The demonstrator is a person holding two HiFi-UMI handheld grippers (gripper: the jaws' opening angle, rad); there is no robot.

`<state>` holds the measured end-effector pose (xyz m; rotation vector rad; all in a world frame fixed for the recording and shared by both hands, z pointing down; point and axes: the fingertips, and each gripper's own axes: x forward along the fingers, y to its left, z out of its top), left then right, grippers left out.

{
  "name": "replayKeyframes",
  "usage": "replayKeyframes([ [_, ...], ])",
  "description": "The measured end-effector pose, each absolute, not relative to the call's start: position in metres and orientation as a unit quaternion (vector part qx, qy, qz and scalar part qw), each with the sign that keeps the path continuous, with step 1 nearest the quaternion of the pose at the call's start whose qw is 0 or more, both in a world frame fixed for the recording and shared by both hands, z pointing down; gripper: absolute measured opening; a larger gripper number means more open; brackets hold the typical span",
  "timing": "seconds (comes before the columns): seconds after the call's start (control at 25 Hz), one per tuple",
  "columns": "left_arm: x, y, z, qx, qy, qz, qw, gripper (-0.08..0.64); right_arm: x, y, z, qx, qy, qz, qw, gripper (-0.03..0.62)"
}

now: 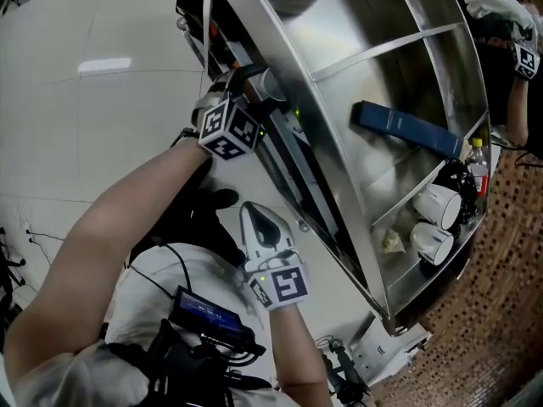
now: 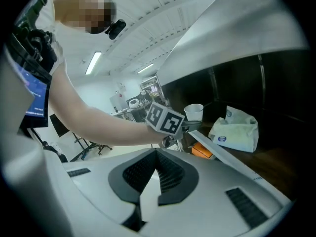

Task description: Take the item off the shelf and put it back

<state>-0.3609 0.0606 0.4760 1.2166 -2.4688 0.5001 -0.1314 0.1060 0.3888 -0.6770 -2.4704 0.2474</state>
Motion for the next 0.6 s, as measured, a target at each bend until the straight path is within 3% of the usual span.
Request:
replayKeyframes([
  [0.2,-0.388,0.054,0.501,0.4,-0.872,0.204,0.195,0.305,-0.138,0.099,0.394,-0.245,-0.922,0.096,0.284,0.008],
  [0.6,-0.397,0.05,0.511,0.382,-0.884,0.147,0.228,0.329,-0.147,0.087,0.395,-0.238,-0.924,0.096,0.284,0.008],
])
